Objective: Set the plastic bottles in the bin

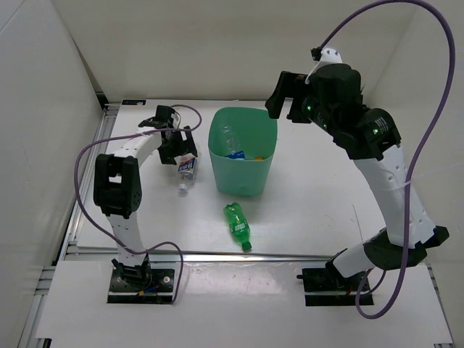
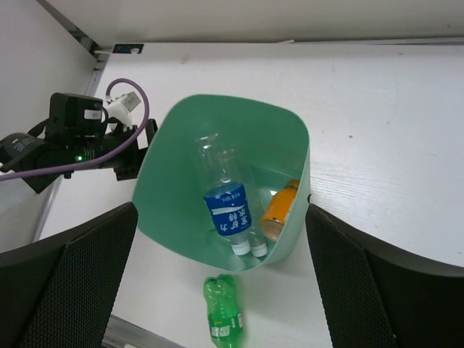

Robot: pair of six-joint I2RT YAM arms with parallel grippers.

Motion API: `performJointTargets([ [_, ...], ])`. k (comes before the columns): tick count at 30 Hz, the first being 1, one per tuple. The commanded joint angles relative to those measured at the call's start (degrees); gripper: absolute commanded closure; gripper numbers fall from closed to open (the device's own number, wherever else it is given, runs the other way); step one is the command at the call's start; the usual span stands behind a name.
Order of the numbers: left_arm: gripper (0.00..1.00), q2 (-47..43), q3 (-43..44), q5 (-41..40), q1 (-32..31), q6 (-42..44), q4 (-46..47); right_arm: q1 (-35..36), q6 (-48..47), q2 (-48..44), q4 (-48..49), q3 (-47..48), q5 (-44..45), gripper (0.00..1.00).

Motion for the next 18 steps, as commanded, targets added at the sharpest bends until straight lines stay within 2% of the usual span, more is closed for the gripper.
performJointTargets([
  [1, 0.0, 1.5, 1.7, 2.5, -1.7, 0.1, 1.9, -0.3, -1.9, -2.3, 1.1, -0.8, 2.7, 0.0],
  [8, 0.0, 7.2, 1.4, 3.9, -1.7, -1.6, 1.9, -0.3, -2.9, -5.3, 1.1, -4.3, 5.7, 0.0],
  [9, 0.03, 7.2, 1.4, 3.9, -1.7, -1.6, 1.9, -0.3, -2.9, -5.3, 1.1, -4.4, 6.4, 0.0],
  [10, 0.09, 7.8, 0.8, 3.9, -1.7, -2.1, 1.9, -0.3, -3.5, -5.9, 1.1, -5.1, 6.4, 0.0],
  [11, 0.22, 7.8, 0.8, 3.9, -1.7, -2.1, 1.9, -0.3, -3.5, -5.9, 1.6, -5.1, 7.1, 0.0],
  [12, 0.49, 7.3, 0.8, 2.9, -1.7, -2.1, 1.9, -0.3, -3.5, -6.5, 1.6, -5.8, 7.1, 0.0],
  [14, 0.74, 5.1, 0.8, -1.9, -1.7, -2.1, -0.5, -0.3, -3.5, -6.5, 2.1, -6.6, 8.1, 0.0],
  [18, 0.72, -3.1, 5.2, -9.6, -1.7, -4.5, -4.0, -0.3, -3.5, -6.5, 2.7, -7.2, 8.1, 0.0],
])
